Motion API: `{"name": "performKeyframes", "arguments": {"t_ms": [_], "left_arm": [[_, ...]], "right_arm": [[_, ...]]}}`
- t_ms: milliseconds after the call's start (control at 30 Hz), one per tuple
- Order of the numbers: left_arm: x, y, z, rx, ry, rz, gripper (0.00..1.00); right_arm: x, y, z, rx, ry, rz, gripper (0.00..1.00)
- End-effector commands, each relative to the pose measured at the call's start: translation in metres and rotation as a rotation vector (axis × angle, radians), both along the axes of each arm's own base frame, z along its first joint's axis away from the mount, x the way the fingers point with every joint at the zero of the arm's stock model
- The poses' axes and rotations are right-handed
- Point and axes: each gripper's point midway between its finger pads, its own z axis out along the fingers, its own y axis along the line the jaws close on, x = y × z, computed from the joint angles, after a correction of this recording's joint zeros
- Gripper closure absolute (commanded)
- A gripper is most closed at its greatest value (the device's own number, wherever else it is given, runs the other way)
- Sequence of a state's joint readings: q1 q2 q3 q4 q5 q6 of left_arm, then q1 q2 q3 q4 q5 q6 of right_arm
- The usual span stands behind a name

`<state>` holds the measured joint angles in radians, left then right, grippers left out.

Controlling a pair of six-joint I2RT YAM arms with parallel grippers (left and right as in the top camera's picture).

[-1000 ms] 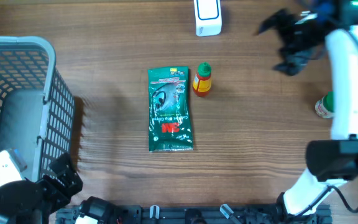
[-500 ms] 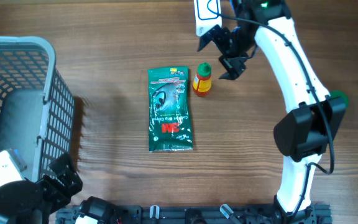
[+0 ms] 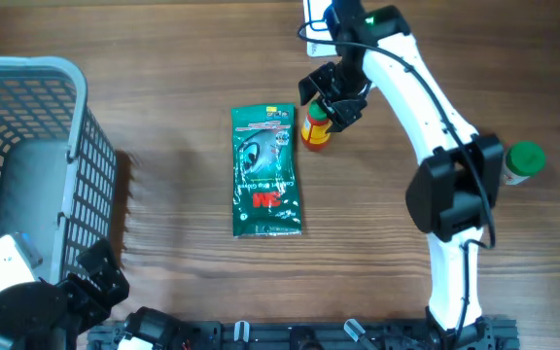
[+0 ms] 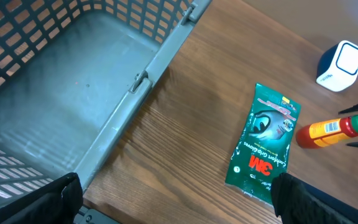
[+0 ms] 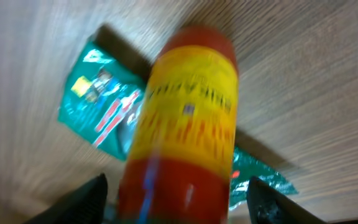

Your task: Scan the item barcode

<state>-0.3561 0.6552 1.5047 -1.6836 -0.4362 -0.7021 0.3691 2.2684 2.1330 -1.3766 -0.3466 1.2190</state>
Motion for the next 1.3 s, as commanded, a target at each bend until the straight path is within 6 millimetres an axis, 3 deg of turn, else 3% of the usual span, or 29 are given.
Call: {"name": "performKeyframes", "arguments": {"t_ms": [0, 233, 333, 400, 500, 567, 733, 833, 967, 1133, 1267], "left_arm": [[0.000, 0.002, 0.001, -0.005, -0.006, 0.017, 0.00], [0.000, 0.002, 0.001, -0.005, -0.006, 0.017, 0.00], [0.000, 0.002, 0.001, -0.006, -0.006, 0.017, 0.00], [0.000, 0.002, 0.001, -0.006, -0.006, 0.017, 0.00], [0.000, 0.002, 0.001, -0.005, -0.006, 0.017, 0.00], [0.000, 0.002, 0.001, -0.006, -0.006, 0.017, 0.00], [0.000, 0.002, 0.001, -0.006, -0.006, 0.017, 0.00], [0.000, 0.002, 0.001, -0.006, -0.006, 0.017, 0.00], [0.000, 0.002, 0.001, -0.006, -0.006, 0.017, 0.00], [0.000, 0.002, 0.001, -0.006, -0.006, 0.017, 0.00], [0.000, 0.002, 0.001, -0.006, -0.006, 0.017, 0.00]], "right_arm": [[-0.004, 0.001, -0.012, -0.013, 0.041, -0.008, 0.43], [-0.017, -0.004, -0.012, -0.017, 0.062, 0.097, 0.62], [-0.016, -0.004, -0.007, 0.047, 0.013, 0.249, 0.62], [-0.021, 0.000, 0.005, 0.190, -0.051, 0.447, 0.62], [-0.034, -0.022, 0.013, 0.226, -0.041, 0.571, 0.67], [-0.034, -0.042, 0.013, 0.181, -0.043, 0.602, 0.76], [-0.027, -0.065, 0.031, 0.123, -0.112, 0.608, 0.61], [-0.026, -0.075, 0.029, 0.051, -0.107, 0.607, 0.61], [-0.032, -0.064, 0.048, 0.080, -0.148, 0.615, 0.65], [-0.070, -0.083, 0.073, 0.016, -0.166, 0.621, 0.63], [-0.125, -0.107, 0.064, -0.043, -0.077, 0.602, 0.61]]}}
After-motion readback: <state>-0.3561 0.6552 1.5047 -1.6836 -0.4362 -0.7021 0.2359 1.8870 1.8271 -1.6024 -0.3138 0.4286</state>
